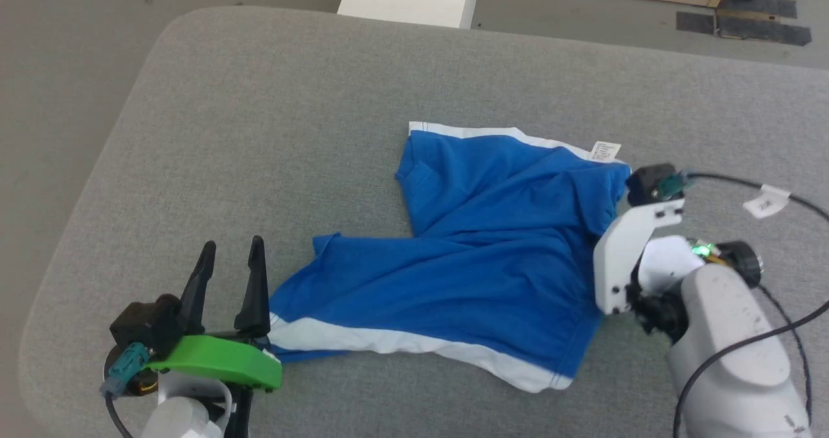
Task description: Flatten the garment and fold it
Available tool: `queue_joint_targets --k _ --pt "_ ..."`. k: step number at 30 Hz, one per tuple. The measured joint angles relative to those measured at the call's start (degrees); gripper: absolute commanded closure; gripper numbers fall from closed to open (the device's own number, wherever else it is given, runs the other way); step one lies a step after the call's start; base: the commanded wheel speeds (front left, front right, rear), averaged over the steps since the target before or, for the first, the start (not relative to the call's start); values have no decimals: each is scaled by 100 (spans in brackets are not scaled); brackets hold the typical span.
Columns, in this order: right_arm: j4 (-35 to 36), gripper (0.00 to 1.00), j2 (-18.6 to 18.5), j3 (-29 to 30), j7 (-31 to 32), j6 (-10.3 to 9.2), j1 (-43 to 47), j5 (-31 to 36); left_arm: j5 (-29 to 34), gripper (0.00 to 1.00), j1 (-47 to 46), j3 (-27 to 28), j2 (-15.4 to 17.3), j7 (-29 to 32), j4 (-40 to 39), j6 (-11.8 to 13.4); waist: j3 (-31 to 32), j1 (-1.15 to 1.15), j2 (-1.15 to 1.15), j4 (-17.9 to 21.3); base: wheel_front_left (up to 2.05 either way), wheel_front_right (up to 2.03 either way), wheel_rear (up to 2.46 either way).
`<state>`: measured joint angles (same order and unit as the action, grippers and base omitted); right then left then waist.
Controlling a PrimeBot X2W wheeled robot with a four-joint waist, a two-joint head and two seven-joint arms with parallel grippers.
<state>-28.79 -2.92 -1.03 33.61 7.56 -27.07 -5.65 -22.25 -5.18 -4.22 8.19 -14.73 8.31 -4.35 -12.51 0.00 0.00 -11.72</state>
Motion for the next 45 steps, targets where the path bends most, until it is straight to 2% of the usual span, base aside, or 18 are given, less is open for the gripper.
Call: queue_joint_targets --k 10,11,12,13,17,22,29,34,38,42,44,45 --pt "119 100 -2 2079 -442 1 -856 1200 55 0 -132 44 -79 0 47 -123 29 0 0 67 0 0 0" --pt "109 91 -1 2190 -447 2 -886 1279 57 0 -137 43 -85 0 56 -129 39 0 0 75 0 0 0" --pt "83 62 0 2275 -478 1 -899 1338 57 0 -140 38 -90 0 77 -142 52 0 0 84 0 0 0" --pt "67 0 2 2339 -536 1 -898 1415 58 0 -142 35 -99 0 99 -142 71 0 0 94 0 0 0" --pt "67 0 7 2368 -978 1 -895 1271 59 0 -138 30 -104 0 189 -167 184 0 0 159 0 0 0" --pt "352 0 2 2061 -1748 1 -543 428 68 0 -90 -9 -103 0 234 -175 418 0 0 279 0 0 0" --pt "1222 0 7 1343 -2291 1 1220 -359 155 0 162 -89 -101 102 224 -146 825 0 0 539 0 0 0" --pt "1649 0 10 1192 -2368 1 2431 -994 157 0 344 -167 -122 190 204 -87 1055 0 0 763 0 0 0" --pt "1850 0 10 1229 -2409 1 2878 -1235 -5 0 402 -214 -188 456 208 -64 1137 0 0 934 0 0 0" --pt "2049 0 5 1292 -2409 0 2987 -1279 -196 0 89 -412 -238 1636 342 -1 1117 0 0 1027 0 0 0" --pt "2142 0 5 1281 -2379 0 2980 -1279 -277 0 -253 -537 -196 2878 610 266 1052 0 0 1043 0 0 0" --pt "2172 0 8 1276 -2353 1 2971 -1276 -279 0 -352 -564 -170 3263 665 375 1024 0 0 1052 0 0 0"
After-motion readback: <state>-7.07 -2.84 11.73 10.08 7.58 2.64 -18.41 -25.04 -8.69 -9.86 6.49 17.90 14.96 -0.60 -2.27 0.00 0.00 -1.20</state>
